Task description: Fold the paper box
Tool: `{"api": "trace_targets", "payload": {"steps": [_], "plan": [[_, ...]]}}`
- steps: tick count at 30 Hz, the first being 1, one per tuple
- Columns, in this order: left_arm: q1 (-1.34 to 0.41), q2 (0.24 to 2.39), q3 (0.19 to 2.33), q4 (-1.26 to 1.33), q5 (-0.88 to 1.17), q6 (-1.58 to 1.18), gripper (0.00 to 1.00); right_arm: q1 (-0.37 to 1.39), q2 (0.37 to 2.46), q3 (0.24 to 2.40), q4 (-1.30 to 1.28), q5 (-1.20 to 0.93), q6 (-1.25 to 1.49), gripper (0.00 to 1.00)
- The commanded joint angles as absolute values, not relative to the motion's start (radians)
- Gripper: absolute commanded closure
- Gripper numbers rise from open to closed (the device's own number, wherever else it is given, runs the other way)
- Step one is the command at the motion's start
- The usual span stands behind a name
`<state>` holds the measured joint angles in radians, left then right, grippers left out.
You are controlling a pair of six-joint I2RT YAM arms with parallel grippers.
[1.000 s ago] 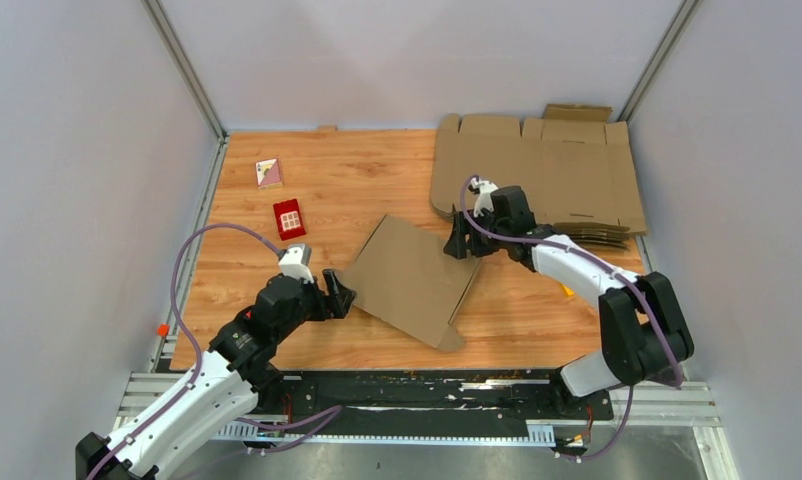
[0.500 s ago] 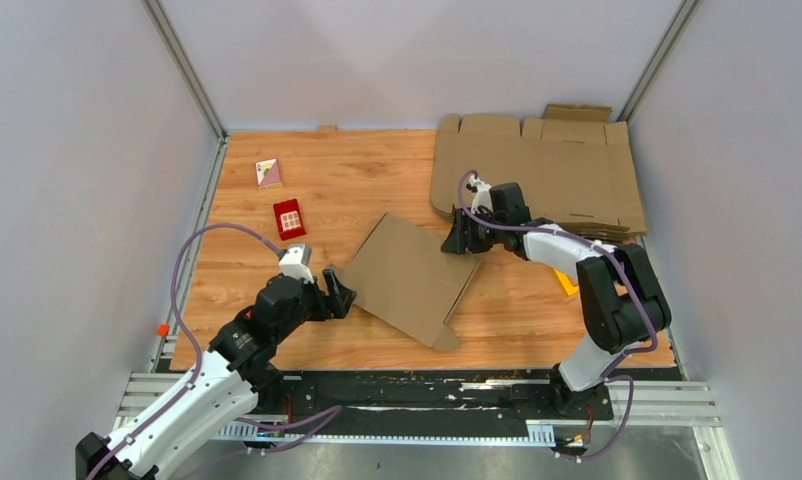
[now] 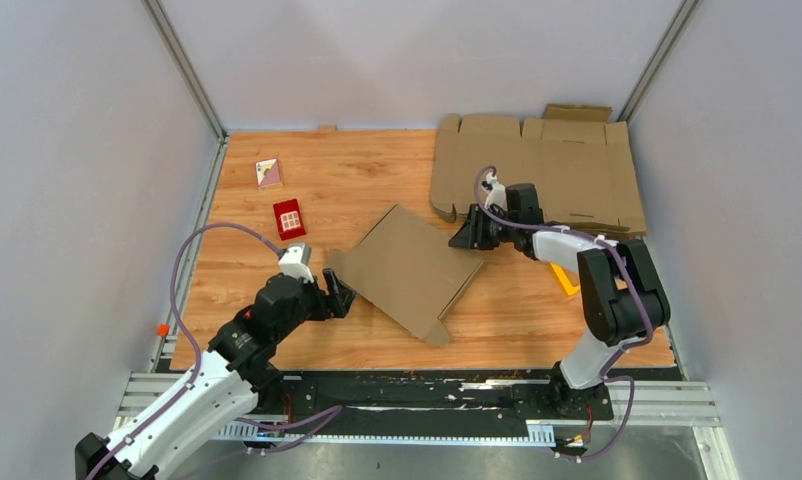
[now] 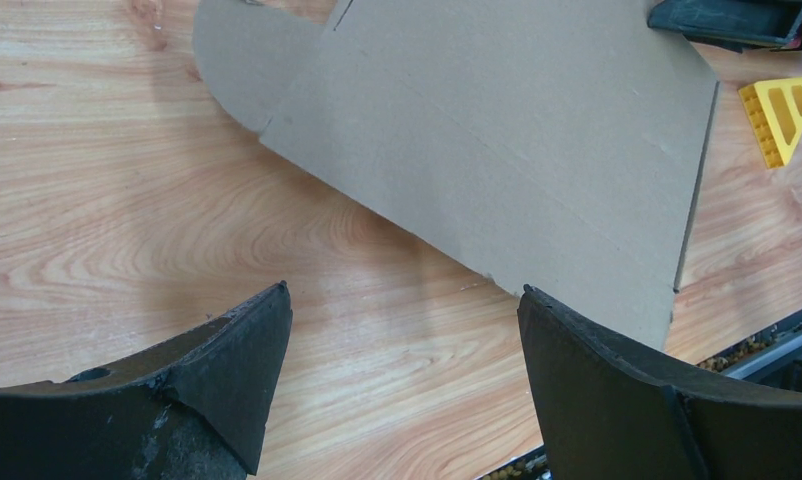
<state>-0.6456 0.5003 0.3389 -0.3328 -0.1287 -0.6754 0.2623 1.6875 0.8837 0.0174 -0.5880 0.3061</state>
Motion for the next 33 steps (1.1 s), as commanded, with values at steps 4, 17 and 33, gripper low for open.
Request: {"api": "trace_targets", "payload": {"steps": [4,17,33], "plan": [[-0.646,0.495,0.404,-0.332,-0.129,-0.672,0.1,0.196,1.774,0.834,0.101,-0.64,0.365,0.69],[-0.646,0.49,0.404,-0.351,-0.128,-0.67,0.1,0.169,1.722,0.806,0.135,-0.649,0.38,0.98],[-0.648,0.523,0.391,-0.328,-0.13,-0.673,0.1,0.17,1.519,0.765,0.103,-0.588,0.321,0.68]]}}
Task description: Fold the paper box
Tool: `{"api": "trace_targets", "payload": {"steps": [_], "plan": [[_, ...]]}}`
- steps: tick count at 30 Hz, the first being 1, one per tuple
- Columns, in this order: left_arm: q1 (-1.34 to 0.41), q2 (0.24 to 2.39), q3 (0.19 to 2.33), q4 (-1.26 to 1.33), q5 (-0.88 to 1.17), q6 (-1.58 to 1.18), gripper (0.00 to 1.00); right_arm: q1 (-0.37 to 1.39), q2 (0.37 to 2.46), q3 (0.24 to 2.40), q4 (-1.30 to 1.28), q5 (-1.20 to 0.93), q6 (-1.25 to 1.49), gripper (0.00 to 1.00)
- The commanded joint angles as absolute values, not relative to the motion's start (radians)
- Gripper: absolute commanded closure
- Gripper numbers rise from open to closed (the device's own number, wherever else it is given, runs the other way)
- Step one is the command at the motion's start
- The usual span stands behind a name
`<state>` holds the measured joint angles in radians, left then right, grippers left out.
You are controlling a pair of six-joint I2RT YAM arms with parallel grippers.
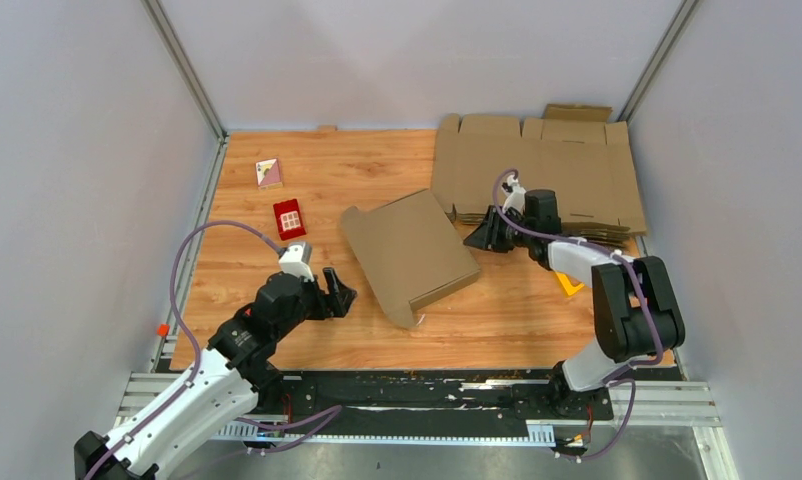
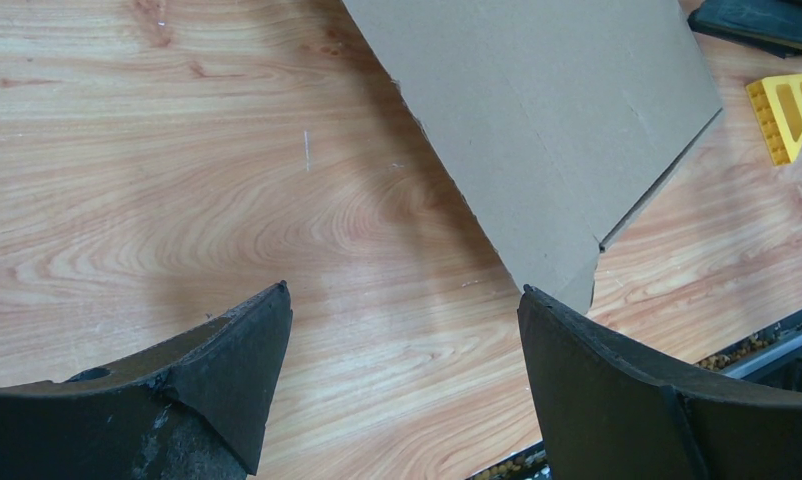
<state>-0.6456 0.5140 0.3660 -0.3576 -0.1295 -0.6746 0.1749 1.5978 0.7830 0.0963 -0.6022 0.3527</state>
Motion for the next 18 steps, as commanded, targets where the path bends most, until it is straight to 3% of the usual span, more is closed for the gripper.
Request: {"api": "trace_targets", "payload": {"steps": [1,7,12,18], "plan": [[-0.646,0.525,0.39,-0.324,-0.131,-0.673,0.1,0.171,1.503,0.762,0.103,-0.585,0.317,0.64],[-0.647,0.538,0.364,-0.276,-0.133,-0.673,0.1,0.183,1.383,0.71,0.146,-0.559,0.295,0.36],[-0.647,0.551,0.341,-0.224,-0.144,-0.67,0.09,0.193,1.35,0.705,0.153,-0.546,0.287,0.31],[-0.646,0.589,0.337,-0.193,-0.13,-0.675,0.1,0.208,1.447,0.756,0.12,-0.56,0.291,0.35]]}}
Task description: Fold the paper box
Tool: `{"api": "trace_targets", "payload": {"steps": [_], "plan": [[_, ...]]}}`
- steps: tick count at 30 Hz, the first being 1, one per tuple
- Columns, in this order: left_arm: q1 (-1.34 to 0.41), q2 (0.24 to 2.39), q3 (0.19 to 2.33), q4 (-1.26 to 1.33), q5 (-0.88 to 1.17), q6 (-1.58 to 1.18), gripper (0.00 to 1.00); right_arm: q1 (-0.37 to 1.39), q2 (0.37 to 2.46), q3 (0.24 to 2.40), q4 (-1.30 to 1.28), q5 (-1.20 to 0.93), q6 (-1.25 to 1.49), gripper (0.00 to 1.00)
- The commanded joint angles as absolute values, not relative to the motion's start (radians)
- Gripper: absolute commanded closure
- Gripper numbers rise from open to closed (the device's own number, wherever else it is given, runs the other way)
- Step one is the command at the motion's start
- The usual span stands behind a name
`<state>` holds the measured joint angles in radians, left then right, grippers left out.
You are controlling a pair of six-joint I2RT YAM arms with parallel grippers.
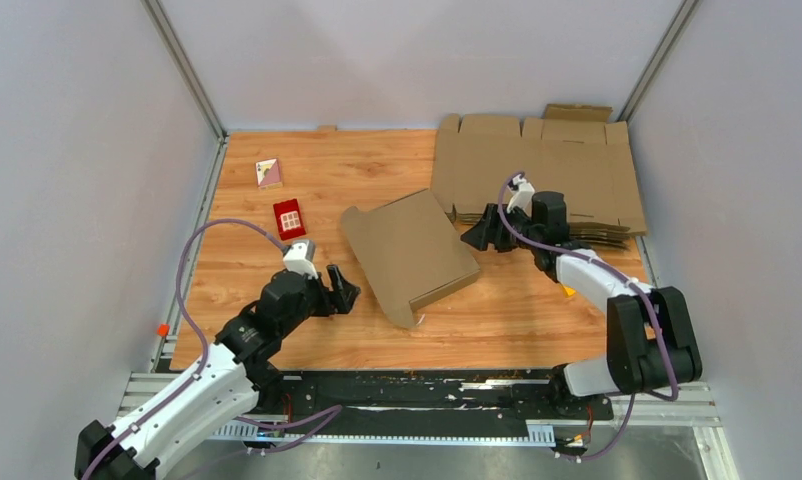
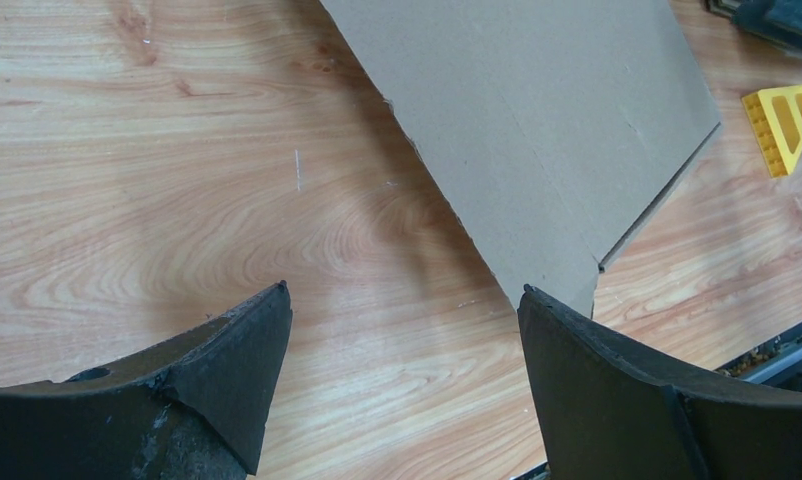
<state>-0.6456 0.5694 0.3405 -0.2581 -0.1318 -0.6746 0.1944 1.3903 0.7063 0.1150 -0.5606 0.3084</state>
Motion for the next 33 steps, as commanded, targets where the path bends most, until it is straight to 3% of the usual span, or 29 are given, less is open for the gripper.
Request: {"api": "trace_targets", "payload": {"steps": [1,14,33], "plan": [[-0.647,0.594,0.337,-0.191,-0.129,-0.676,0.1,0.21,1.463,0.762,0.118,-0.558,0.295,0.36],[-0.637,0.63,0.333,-0.142,-0.139,-0.628,0.1,0.212,1.656,0.773,0.219,-0.645,0.392,0.44],[-0.59,0.723,0.337,-0.052,-0.11,-0.627,0.1,0.108,1.784,0.762,0.252,-0.721,0.448,0.67]]}}
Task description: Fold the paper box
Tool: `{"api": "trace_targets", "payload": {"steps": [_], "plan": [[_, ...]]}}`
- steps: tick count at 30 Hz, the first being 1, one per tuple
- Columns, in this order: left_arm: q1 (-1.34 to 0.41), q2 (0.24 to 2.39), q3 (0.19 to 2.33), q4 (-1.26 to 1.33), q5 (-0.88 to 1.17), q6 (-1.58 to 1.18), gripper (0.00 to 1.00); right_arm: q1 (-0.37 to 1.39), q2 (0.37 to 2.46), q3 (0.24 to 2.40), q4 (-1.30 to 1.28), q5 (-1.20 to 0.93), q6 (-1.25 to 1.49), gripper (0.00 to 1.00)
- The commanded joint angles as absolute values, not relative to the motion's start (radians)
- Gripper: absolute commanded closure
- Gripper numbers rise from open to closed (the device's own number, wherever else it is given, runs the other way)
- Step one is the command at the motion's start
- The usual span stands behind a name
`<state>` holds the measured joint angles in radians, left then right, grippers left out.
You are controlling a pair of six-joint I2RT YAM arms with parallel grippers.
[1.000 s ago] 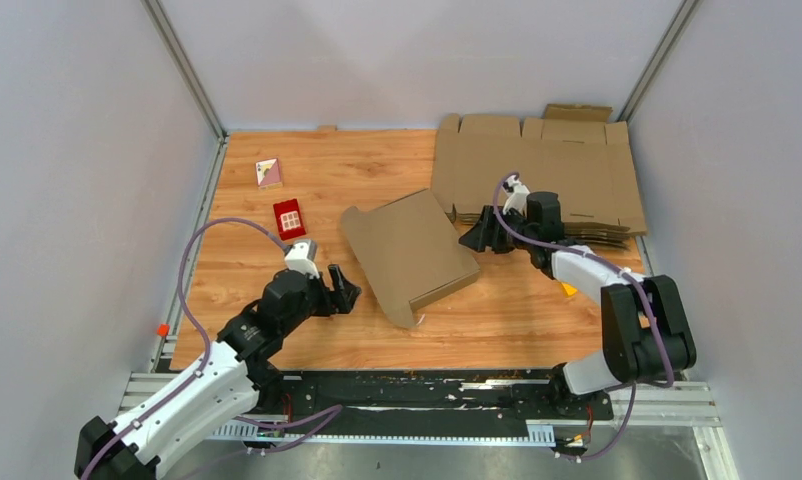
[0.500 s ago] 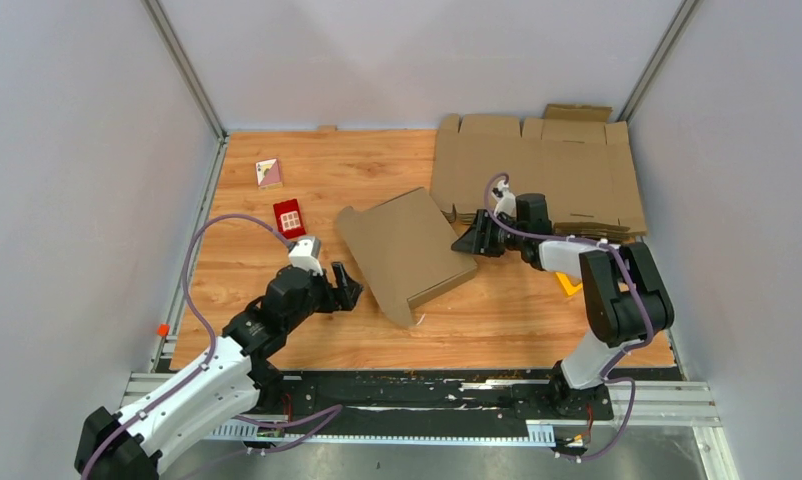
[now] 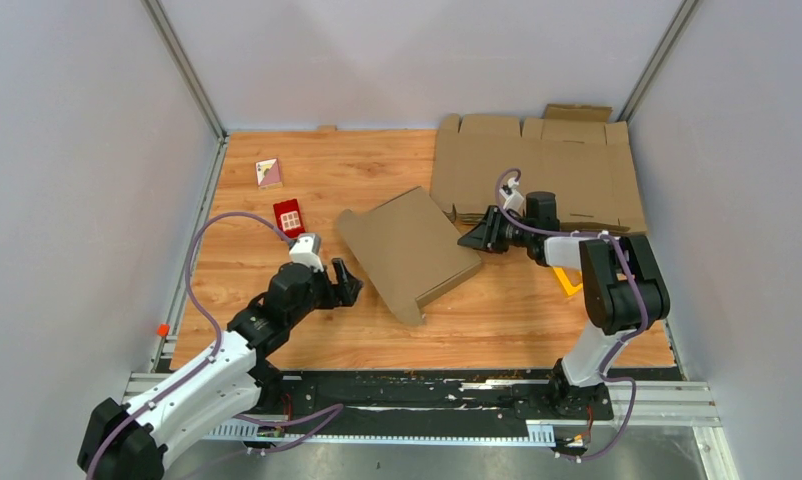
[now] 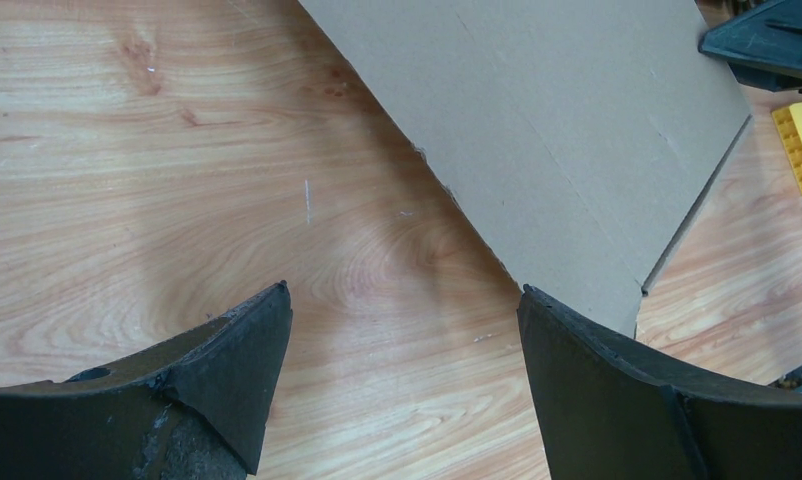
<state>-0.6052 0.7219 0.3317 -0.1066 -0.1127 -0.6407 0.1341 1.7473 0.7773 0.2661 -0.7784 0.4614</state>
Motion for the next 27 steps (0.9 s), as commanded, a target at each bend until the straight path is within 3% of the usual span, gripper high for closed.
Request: {"api": "trace_targets", "payload": {"steps": [1,17,27], "plan": [[-0.585,0.727,0.336,-0.053,-0.111,-0.63,0.1,0.105,1.788,0.762,0.252,-0.721,0.448,0.68],[-0.426,0.771,0.268,-0.02,-0.012,-0.714,0.23,0.07,1.807,0.768,0.223,-0.673,0.426,0.7],[-0.417,1.028,0.285,0.18,0.158,-0.773,0.25,0.069,1.818,0.772,0.215,-0.654,0.425,0.71]]}}
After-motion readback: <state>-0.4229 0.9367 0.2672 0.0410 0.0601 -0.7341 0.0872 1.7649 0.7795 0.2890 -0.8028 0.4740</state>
